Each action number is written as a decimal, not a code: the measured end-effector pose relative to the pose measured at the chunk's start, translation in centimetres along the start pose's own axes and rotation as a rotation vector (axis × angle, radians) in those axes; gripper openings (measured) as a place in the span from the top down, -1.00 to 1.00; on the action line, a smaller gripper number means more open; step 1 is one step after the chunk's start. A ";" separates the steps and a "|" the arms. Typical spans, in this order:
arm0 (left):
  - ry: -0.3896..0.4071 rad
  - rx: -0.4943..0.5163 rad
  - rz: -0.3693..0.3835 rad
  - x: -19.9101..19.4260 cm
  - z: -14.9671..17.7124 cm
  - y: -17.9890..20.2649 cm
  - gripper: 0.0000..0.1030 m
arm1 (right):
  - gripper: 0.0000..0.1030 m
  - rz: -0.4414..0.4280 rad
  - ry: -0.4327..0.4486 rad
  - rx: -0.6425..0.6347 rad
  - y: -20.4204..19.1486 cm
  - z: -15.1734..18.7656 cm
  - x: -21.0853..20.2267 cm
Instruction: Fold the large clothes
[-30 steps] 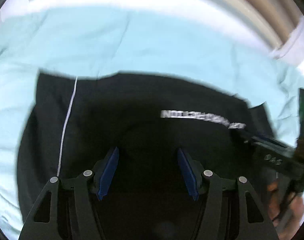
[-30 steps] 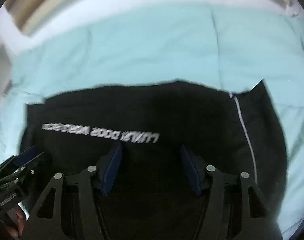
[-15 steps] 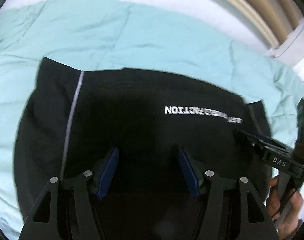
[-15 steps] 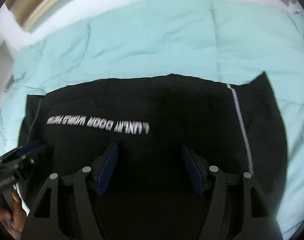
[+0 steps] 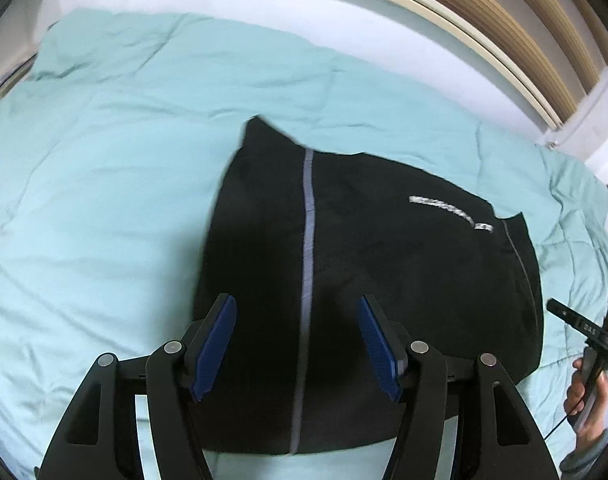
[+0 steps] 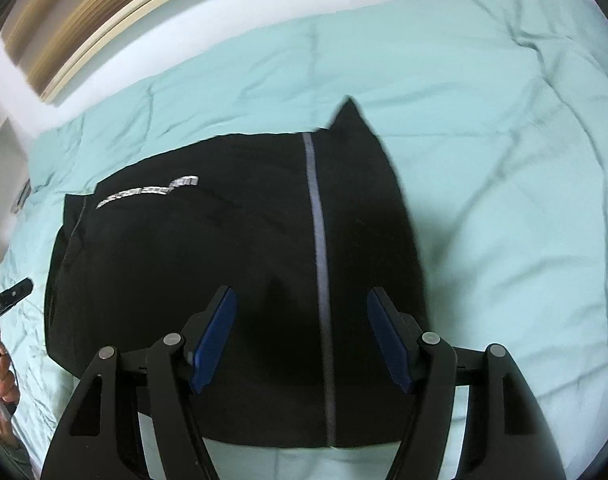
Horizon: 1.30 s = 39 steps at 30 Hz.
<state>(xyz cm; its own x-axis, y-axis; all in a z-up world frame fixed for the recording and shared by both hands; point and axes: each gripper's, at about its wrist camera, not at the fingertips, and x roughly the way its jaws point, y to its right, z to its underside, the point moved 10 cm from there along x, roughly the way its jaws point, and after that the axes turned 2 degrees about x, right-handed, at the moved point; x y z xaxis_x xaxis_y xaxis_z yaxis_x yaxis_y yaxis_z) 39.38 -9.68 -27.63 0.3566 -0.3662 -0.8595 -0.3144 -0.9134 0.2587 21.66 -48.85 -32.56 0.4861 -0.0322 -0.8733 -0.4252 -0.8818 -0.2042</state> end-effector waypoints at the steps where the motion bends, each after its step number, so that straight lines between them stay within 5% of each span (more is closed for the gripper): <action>1: -0.002 -0.013 -0.002 -0.1 0.3 -0.6 -0.26 | -0.38 0.003 0.002 0.007 0.4 0.2 -0.3; 12: -0.034 -0.097 0.034 0.5 1.4 -4.1 -0.26 | -0.48 0.026 0.004 0.057 4.8 0.1 -0.6; 22: -0.109 -0.198 0.150 6.0 0.6 -5.3 -0.35 | -0.64 -0.016 -0.041 0.029 5.7 -2.0 3.4; 25: -0.118 -0.252 0.195 7.5 0.4 -5.6 -0.41 | -0.64 -0.065 -0.076 0.037 5.6 -2.3 5.6; 29: -0.163 -0.329 0.301 9.6 0.6 -5.6 -0.55 | -0.90 -0.155 -0.153 0.080 5.4 -1.9 8.5; 39: -0.228 -0.322 0.455 11.2 0.9 -4.2 -0.63 | -1.00 -0.319 -0.252 0.018 2.8 -1.2 11.2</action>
<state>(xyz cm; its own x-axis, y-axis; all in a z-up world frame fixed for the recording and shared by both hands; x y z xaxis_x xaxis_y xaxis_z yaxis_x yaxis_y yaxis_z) 43.93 -9.82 -38.70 0.0398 -0.7178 -0.6951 -0.0965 -0.6951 0.7124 26.81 -52.22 -42.34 0.3941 0.3602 -0.8455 -0.2975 -0.8205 -0.4882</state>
